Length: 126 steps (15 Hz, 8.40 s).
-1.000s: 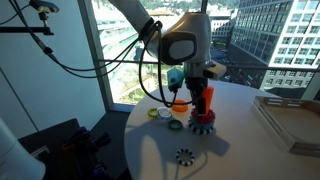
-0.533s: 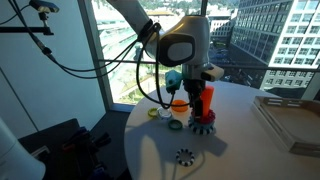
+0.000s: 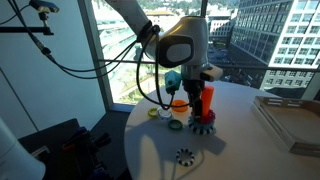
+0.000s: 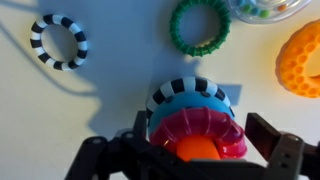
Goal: Pick up the red ring from the ring holder and put it on the table
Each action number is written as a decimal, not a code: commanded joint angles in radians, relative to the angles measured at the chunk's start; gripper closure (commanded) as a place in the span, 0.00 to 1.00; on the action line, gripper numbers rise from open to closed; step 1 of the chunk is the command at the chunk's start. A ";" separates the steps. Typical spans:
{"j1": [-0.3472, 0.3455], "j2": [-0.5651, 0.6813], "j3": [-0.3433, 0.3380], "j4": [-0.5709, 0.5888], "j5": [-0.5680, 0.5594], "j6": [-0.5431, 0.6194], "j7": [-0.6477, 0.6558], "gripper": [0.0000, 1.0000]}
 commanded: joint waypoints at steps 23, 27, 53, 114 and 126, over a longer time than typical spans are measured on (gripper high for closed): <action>-0.004 0.000 0.002 -0.024 0.014 0.122 -0.020 0.58; 0.003 -0.024 -0.010 -0.038 0.002 0.118 -0.006 0.58; 0.004 -0.349 -0.007 -0.150 -0.139 0.104 0.139 0.58; -0.012 -0.469 0.070 -0.215 -0.151 -0.446 -0.194 0.00; -0.015 -0.510 0.086 -0.210 -0.135 -0.437 -0.201 0.00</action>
